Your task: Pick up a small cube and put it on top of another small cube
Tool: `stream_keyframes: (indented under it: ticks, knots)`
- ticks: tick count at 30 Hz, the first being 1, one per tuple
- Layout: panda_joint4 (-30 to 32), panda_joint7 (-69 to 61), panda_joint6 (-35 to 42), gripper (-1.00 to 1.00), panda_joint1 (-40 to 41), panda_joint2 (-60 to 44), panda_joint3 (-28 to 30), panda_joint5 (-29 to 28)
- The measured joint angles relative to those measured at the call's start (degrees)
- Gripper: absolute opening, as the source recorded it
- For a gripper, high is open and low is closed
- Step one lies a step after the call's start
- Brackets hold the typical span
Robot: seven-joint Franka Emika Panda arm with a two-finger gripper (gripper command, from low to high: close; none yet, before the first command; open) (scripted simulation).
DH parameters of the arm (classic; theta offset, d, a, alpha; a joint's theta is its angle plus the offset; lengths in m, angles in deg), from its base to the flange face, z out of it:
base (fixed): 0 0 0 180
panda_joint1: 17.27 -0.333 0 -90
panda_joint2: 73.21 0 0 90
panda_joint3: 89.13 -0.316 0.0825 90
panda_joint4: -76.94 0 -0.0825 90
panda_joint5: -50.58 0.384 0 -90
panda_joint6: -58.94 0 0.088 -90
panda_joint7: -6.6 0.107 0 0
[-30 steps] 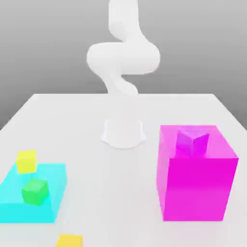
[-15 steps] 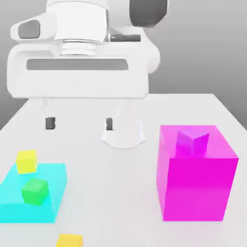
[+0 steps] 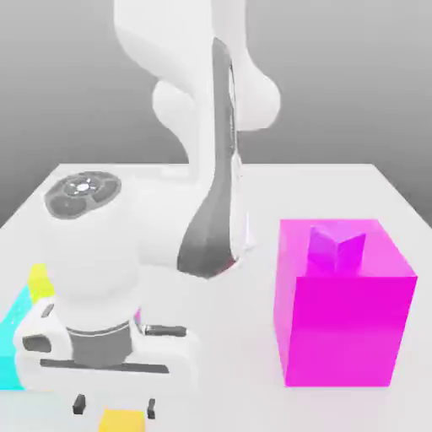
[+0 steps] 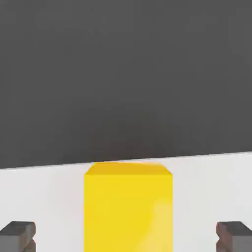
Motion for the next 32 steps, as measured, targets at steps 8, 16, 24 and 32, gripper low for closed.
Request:
stream_keyframes:
  ticks: [8, 16, 24, 32]
  knots:
    - [-0.3, -0.2, -1.0, -1.0, 0.2, -1.4, -0.3, 0.3]
    - [4.8, 7.1, 9.0, -1.0, -0.1, 13.7, 4.5, -2.1]
    - [12.9, 24.7, 17.5, -1.0, 6.0, 30.7, 9.9, -7.5]
    - [15.7, 24.8, 9.4, 1.0, 5.6, 25.2, 10.2, -4.9]
